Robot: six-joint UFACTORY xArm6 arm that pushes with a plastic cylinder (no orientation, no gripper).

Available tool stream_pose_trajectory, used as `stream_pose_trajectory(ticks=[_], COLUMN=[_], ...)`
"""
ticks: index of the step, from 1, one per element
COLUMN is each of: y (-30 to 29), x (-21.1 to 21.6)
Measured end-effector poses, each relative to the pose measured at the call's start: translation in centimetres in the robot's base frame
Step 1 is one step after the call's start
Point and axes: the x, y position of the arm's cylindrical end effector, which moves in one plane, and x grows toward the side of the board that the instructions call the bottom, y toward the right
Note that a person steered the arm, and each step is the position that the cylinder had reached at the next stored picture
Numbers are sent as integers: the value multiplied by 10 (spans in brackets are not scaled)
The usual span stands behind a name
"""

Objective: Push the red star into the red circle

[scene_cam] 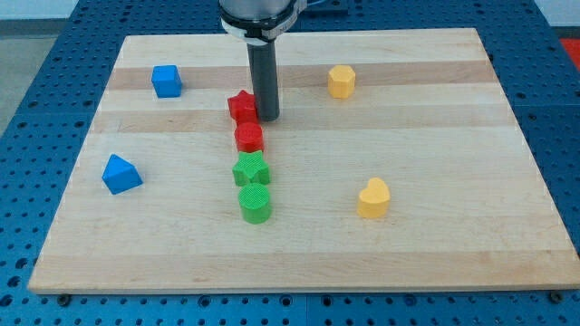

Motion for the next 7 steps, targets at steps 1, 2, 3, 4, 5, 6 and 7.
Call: stream_pose_trajectory(ticks=[1,2,3,4,5,6,7], y=[9,37,19,-21,-45,-29,-8], x=[0,-48,-71,-72,-65,-61,-53])
